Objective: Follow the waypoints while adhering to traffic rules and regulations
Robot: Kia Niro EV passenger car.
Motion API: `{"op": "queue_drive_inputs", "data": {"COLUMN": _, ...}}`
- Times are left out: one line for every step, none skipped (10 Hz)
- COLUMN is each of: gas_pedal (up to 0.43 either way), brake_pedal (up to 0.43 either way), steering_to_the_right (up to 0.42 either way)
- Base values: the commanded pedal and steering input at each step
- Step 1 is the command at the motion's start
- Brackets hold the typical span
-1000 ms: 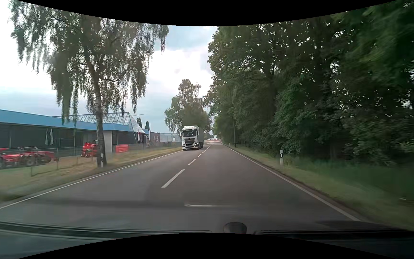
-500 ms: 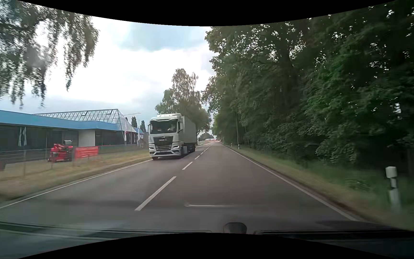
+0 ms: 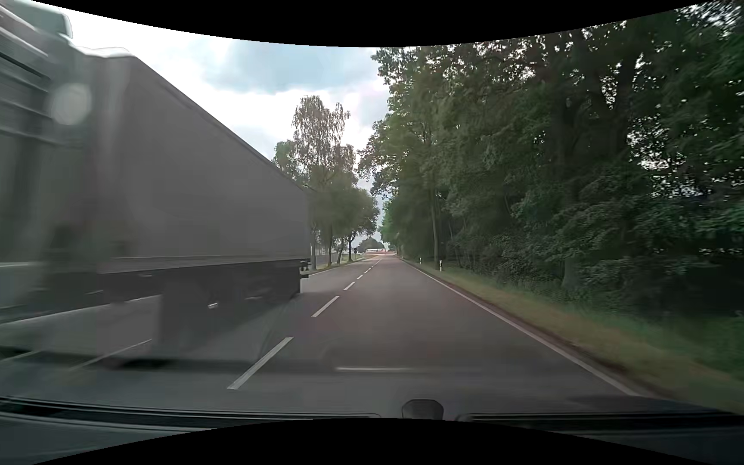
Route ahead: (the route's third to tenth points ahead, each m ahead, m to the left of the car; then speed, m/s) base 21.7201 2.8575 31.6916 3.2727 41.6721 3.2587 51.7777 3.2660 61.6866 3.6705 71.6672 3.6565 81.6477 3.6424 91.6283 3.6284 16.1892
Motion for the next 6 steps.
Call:
{"op": "queue_drive_inputs", "data": {"gas_pedal": 0.177, "brake_pedal": 0.000, "steering_to_the_right": -0.004}}
{"op": "queue_drive_inputs", "data": {"gas_pedal": 0.189, "brake_pedal": 0.000, "steering_to_the_right": -0.004}}
{"op": "queue_drive_inputs", "data": {"gas_pedal": 0.189, "brake_pedal": 0.000, "steering_to_the_right": -0.005}}
{"op": "queue_drive_inputs", "data": {"gas_pedal": 0.189, "brake_pedal": 0.000, "steering_to_the_right": -0.005}}
{"op": "queue_drive_inputs", "data": {"gas_pedal": 0.189, "brake_pedal": 0.000, "steering_to_the_right": -0.005}}
{"op": "queue_drive_inputs", "data": {"gas_pedal": 0.189, "brake_pedal": 0.000, "steering_to_the_right": -0.004}}
